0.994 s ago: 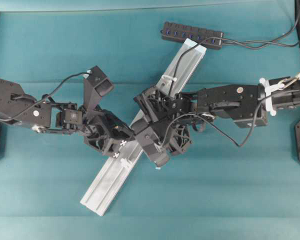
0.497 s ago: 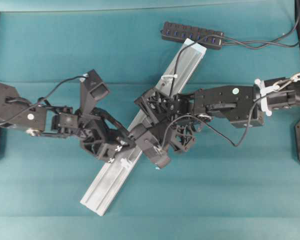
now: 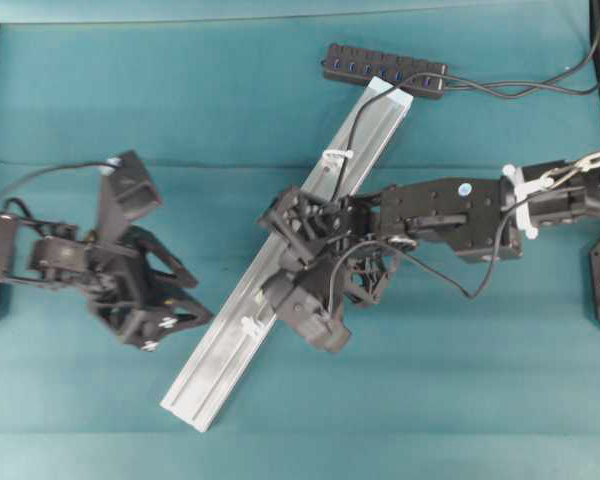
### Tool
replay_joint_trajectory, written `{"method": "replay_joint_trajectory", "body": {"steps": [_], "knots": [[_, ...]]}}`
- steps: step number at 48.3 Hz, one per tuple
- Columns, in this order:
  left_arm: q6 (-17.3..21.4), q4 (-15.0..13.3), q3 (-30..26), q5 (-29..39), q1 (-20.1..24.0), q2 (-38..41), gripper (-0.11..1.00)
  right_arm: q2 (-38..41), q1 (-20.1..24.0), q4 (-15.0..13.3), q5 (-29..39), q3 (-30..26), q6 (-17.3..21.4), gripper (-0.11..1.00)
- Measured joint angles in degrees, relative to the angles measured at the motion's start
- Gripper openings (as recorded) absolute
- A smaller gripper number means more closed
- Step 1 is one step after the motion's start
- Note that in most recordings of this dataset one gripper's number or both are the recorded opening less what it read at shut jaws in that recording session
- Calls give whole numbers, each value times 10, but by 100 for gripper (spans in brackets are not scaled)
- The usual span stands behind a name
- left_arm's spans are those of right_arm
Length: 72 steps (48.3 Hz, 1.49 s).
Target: Pass the USB cable through three rings with both arms.
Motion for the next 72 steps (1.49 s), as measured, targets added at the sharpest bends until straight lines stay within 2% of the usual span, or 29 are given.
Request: {"method": "replay_joint_trajectory", "body": {"steps": [8, 27, 53, 72], "knots": [[3, 0, 21, 16, -13, -46, 85, 10, 4, -1, 18, -9, -20, 7], [3, 0, 45, 62, -25, -116, 85, 29, 20, -1, 18, -25, -21, 7], [4, 0, 54, 69, -25, -144, 85, 54, 40, 2, 26, -61, -21, 7], [1, 0, 70, 74, -25, -178, 85, 70, 55, 47, 23, -83, -21, 7]]}}
